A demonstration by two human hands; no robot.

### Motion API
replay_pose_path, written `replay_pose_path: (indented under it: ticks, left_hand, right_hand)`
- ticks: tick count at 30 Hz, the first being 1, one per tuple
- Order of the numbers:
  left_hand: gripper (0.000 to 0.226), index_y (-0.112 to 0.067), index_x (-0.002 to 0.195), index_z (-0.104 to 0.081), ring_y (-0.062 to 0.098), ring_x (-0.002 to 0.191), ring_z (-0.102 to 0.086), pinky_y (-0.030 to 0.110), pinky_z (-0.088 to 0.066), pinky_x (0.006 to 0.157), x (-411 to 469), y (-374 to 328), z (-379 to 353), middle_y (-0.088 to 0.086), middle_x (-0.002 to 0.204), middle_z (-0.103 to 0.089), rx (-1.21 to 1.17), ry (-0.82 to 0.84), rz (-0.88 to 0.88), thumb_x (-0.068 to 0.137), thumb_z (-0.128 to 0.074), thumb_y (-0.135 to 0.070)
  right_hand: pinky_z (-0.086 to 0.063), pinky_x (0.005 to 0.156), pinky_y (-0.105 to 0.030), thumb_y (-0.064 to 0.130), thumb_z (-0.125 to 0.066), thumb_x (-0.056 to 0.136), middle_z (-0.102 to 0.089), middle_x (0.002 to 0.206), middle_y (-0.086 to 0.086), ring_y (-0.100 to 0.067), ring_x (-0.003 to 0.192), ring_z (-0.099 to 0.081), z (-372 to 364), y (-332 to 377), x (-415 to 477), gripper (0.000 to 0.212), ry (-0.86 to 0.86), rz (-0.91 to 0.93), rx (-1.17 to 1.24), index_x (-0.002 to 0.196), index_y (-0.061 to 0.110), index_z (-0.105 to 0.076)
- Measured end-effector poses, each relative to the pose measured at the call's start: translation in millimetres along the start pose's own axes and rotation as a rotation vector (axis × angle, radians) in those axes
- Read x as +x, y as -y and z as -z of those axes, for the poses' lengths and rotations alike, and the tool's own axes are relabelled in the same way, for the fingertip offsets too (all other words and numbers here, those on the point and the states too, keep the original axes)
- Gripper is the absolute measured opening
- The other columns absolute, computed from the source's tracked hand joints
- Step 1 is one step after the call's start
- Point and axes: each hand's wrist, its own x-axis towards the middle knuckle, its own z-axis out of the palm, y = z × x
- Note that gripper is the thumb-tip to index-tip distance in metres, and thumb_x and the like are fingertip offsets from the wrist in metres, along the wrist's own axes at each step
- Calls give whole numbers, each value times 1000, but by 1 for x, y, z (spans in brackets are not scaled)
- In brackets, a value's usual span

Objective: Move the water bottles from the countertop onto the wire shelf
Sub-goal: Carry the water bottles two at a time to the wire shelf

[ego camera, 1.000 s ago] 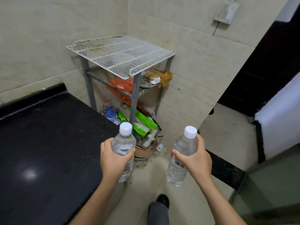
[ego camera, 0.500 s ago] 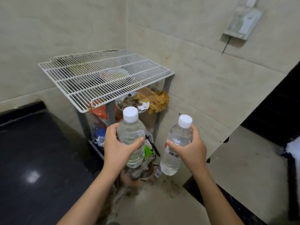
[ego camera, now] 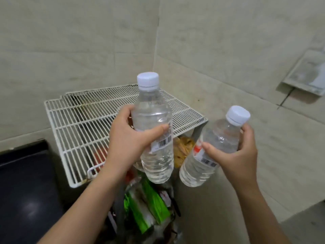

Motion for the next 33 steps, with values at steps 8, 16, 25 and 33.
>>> replay_pose_path:
  ticks: [8, 16, 25, 33]
  left_hand:
    - [61, -26, 88, -56, 7, 64, -66, 18, -47, 44, 84, -5, 8, -3, 84, -66, -5, -18, 38, 35, -71, -51]
    - [38, -23, 80, -49, 10, 54, -61, 30, -54, 53, 164, 11, 2, 1, 77, -64, 167, -131, 18, 60, -80, -34]
    - [57, -19, 94, -46, 27, 89, -63, 44, -54, 79, 246, 59, -49, 5, 101, -64, 423, -347, 46, 56, -77, -48]
    - [61, -16, 102, -45, 23, 91, -60, 34, -47, 72, 323, 87, -93, 5, 108, -60, 540, -425, 84, 61, -74, -52]
  right_hand:
    - [-47, 68, -6, 39, -71, 50, -55, 95, 17, 12, 82, -60, -31, 6, 92, 57, -116, 184, 149, 100, 34, -44]
    - [-49, 71, -15, 23, -81, 62, -55, 85, 23, 10, 74, -59, -95, -5, 177, 61, 44, 143, 70, 110, 25, -45]
    - [-42, 81, -31, 42, -76, 66, -63, 117, -3, -26, 105, -59, -170, -42, 265, 72, 214, 98, -137, 126, 21, -41]
    - [-43, 80, -33, 49, -72, 67, -62, 120, -7, -30, 107, -58, -226, -58, 333, 74, 245, 127, -161, 127, 20, -40]
